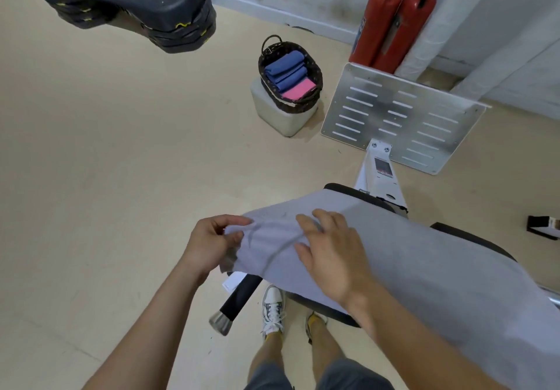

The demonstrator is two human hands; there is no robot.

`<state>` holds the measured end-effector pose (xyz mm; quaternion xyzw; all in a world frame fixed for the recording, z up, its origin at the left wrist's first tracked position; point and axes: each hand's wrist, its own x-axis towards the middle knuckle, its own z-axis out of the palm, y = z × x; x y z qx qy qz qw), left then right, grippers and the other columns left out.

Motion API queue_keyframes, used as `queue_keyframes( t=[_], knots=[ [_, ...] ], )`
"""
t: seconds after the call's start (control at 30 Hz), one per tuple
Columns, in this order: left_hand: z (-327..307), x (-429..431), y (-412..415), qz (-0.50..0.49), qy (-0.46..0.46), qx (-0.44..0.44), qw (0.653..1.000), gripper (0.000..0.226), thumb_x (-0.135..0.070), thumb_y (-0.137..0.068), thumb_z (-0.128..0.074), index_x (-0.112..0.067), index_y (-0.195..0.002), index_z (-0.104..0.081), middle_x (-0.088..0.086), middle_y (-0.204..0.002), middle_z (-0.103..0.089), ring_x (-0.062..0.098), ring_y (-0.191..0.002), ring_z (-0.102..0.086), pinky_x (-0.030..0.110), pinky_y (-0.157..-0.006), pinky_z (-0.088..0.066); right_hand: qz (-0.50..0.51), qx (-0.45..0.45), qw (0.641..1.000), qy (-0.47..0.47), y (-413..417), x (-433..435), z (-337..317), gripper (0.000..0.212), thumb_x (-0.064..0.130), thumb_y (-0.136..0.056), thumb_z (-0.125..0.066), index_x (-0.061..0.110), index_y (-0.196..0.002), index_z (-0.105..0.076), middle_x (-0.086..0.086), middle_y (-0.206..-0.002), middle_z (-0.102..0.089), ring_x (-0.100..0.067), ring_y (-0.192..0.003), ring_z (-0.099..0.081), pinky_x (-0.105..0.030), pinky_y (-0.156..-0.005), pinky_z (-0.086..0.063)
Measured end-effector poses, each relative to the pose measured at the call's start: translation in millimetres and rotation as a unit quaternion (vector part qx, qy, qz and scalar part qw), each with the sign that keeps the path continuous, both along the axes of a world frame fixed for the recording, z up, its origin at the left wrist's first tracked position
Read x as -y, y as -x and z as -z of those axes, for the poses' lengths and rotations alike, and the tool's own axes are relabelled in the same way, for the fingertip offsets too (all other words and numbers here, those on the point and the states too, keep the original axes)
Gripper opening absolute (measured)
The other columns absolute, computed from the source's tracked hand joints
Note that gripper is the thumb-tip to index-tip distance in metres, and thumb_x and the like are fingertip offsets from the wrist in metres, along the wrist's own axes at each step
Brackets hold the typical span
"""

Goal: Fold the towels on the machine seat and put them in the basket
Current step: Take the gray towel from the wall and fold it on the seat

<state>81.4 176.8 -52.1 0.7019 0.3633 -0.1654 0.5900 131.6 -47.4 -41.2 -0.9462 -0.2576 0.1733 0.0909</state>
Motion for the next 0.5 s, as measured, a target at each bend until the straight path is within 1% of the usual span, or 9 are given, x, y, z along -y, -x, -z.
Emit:
queue_keyframes(
  t=[0.07, 0.13, 0.2, 0.27, 0.3, 0.33, 0.4, 0.43, 0.5],
  knots=[
    [11.7, 0.2, -3.7, -0.027, -0.108, 0.017, 0.994, 0.033, 0.006, -0.085, -0.057, -0.021, -0.086, -0.076, -0.002, -0.098, -0.073, 0.019, -0.096, -0.066, 0.032, -0.086, -0.052, -0.012, 0.007, 1.000, 0.012, 16.2, -3.5, 4.7, 0.053, 0.046, -0.070, -0.075, 0.026, -0.117, -0.062, -0.006, -0.120, -0.062, -0.025, -0.111, -0.058, -0.040, -0.077, -0.052],
    [20.3, 0.7, -5.8, -0.012, -0.201, 0.025, 0.979, 0.033, 0.006, -0.086, -0.051, -0.016, -0.097, -0.074, 0.001, -0.106, -0.071, 0.019, -0.103, -0.063, 0.025, -0.088, -0.045, -0.021, 0.005, 0.999, 0.024, 30.9, -5.4, 8.4, 0.063, 0.046, -0.068, -0.076, 0.029, -0.125, -0.056, -0.007, -0.130, -0.057, -0.024, -0.120, -0.052, -0.041, -0.087, -0.050],
    [26.3, 2.1, -2.4, 0.071, -0.293, 0.012, 0.953, 0.038, 0.005, -0.083, -0.050, -0.008, -0.115, -0.066, 0.009, -0.123, -0.064, 0.028, -0.114, -0.056, 0.027, -0.094, -0.041, 0.001, 0.004, 1.000, 0.017, 39.0, -1.8, 7.3, 0.066, 0.043, -0.073, -0.072, 0.031, -0.133, -0.048, -0.007, -0.139, -0.051, -0.024, -0.128, -0.046, -0.042, -0.094, -0.046],
    [23.4, 12.8, 4.7, 0.175, -0.368, 0.013, 0.913, 0.051, 0.004, -0.082, -0.050, -0.006, -0.132, -0.053, 0.014, -0.141, -0.047, 0.035, -0.126, -0.042, 0.034, -0.100, -0.037, 0.046, 0.009, 0.999, 0.005, 43.1, 7.0, 3.3, 0.058, 0.042, -0.082, -0.058, 0.031, -0.137, -0.043, -0.006, -0.141, -0.050, -0.024, -0.128, -0.049, -0.043, -0.094, -0.046],
    [17.7, 23.4, 8.4, 0.196, -0.374, 0.040, 0.906, 0.055, 0.002, -0.081, -0.048, -0.009, -0.135, -0.050, 0.013, -0.145, -0.041, 0.033, -0.129, -0.035, 0.032, -0.099, -0.036, 0.072, 0.008, 0.997, 0.007, 44.6, 13.1, 0.5, 0.054, 0.043, -0.085, -0.050, 0.031, -0.137, -0.041, -0.006, -0.140, -0.052, -0.024, -0.127, -0.051, -0.043, -0.092, -0.047],
    [9.4, 37.9, 12.2, 0.216, -0.363, 0.077, 0.903, 0.055, -0.003, -0.080, -0.045, -0.014, -0.134, -0.051, 0.010, -0.145, -0.040, 0.028, -0.130, -0.033, 0.027, -0.097, -0.036, 0.096, 0.003, 0.995, 0.013, 46.4, 20.8, -1.6, 0.051, 0.043, -0.088, -0.041, 0.030, -0.138, -0.039, -0.007, -0.139, -0.052, -0.024, -0.126, -0.052, -0.043, -0.092, -0.047],
    [-6.3, 75.7, 20.7, 0.302, -0.331, 0.179, 0.876, 0.051, -0.019, -0.077, -0.038, -0.022, -0.122, -0.061, 0.004, -0.132, -0.050, 0.020, -0.121, -0.037, 0.022, -0.086, -0.036, 0.149, -0.009, 0.989, 0.024, 51.4, 42.1, -3.7, 0.052, 0.046, -0.091, -0.030, 0.029, -0.139, -0.037, -0.007, -0.141, -0.051, -0.026, -0.126, -0.051, -0.045, -0.093, -0.046],
    [-11.3, 97.3, 25.9, 0.362, -0.314, 0.224, 0.848, 0.047, -0.022, -0.076, -0.037, -0.023, -0.113, -0.064, 0.003, -0.122, -0.055, 0.019, -0.113, -0.043, 0.022, -0.079, -0.038, 0.182, -0.015, 0.983, 0.031, 54.5, 56.2, -5.0, 0.055, 0.048, -0.091, -0.025, 0.029, -0.141, -0.037, -0.007, -0.143, -0.048, -0.026, -0.128, -0.049, -0.046, -0.095, -0.044],
    [-10.7, 132.4, 37.4, 0.459, -0.296, 0.269, 0.793, 0.032, -0.020, -0.081, -0.041, -0.024, -0.103, -0.064, -0.001, -0.108, -0.054, 0.021, -0.101, -0.049, 0.025, -0.071, -0.041, 0.254, -0.031, 0.966, 0.042, 62.0, 89.0, -8.6, 0.059, 0.050, -0.091, -0.019, 0.030, -0.145, -0.032, -0.005, -0.150, -0.038, -0.025, -0.135, -0.040, -0.046, -0.101, -0.039]
  ],
)
